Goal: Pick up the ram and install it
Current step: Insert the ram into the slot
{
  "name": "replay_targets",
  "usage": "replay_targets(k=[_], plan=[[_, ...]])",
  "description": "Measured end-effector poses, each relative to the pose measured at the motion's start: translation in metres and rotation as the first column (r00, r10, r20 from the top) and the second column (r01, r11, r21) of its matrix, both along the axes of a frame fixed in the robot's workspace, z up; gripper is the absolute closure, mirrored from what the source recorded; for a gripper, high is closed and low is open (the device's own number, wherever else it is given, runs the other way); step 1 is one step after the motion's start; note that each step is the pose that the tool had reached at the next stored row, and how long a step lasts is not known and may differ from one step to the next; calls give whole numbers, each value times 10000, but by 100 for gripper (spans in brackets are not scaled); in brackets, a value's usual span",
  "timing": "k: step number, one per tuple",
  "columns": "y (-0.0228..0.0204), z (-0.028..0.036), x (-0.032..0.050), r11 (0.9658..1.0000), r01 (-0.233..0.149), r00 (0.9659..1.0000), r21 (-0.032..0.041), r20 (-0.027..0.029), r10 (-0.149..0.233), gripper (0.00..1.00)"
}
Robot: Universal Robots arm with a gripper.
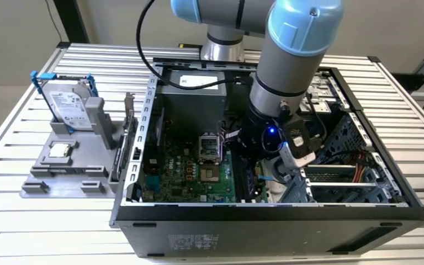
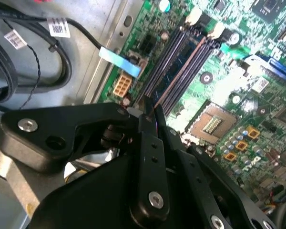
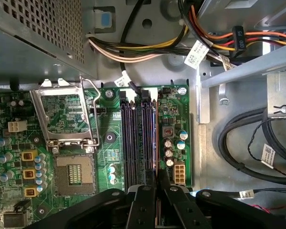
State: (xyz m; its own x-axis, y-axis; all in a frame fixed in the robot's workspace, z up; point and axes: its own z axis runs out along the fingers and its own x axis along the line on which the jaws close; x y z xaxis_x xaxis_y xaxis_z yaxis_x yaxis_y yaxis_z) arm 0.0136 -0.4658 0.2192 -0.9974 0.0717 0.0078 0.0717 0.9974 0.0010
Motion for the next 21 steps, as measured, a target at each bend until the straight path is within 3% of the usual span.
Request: replay_targets(k=[13,21], plan=[[1,-11,1,10000,-29,10000,-4,-2,29,100],[1,-11,15,9985,-545,9985,-3,-1,545,100]])
